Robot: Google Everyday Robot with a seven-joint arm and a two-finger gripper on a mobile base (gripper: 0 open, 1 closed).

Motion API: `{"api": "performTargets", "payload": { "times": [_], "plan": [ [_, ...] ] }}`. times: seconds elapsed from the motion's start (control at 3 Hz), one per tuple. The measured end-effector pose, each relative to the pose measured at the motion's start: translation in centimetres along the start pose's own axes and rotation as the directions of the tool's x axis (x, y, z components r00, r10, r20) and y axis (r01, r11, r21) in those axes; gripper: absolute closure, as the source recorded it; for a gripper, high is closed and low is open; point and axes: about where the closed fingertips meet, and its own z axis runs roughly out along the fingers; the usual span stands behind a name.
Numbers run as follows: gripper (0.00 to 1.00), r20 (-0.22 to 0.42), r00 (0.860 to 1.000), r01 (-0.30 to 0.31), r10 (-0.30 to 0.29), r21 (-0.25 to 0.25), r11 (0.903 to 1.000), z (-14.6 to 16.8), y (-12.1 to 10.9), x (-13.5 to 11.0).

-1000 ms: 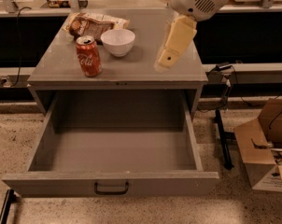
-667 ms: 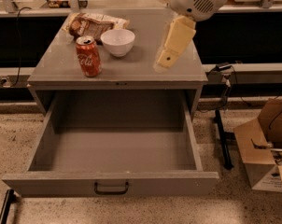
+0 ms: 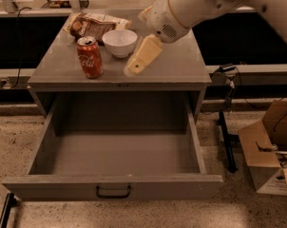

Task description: Place coke can into top drawer

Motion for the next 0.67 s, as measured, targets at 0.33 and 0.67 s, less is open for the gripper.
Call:
{"api": "performTargets", "payload": {
  "times": [0.33, 0.67],
  "plan": [
    [0.00, 0.152, 0.986, -0.075, 0.071, 0.017, 0.9971, 6.4, -2.7, -0.8],
    [0.00, 0.291, 0.951, -0.128, 0.101, 0.073, 0.9892, 10.2, -6.1, -2.2]
  ]
}}
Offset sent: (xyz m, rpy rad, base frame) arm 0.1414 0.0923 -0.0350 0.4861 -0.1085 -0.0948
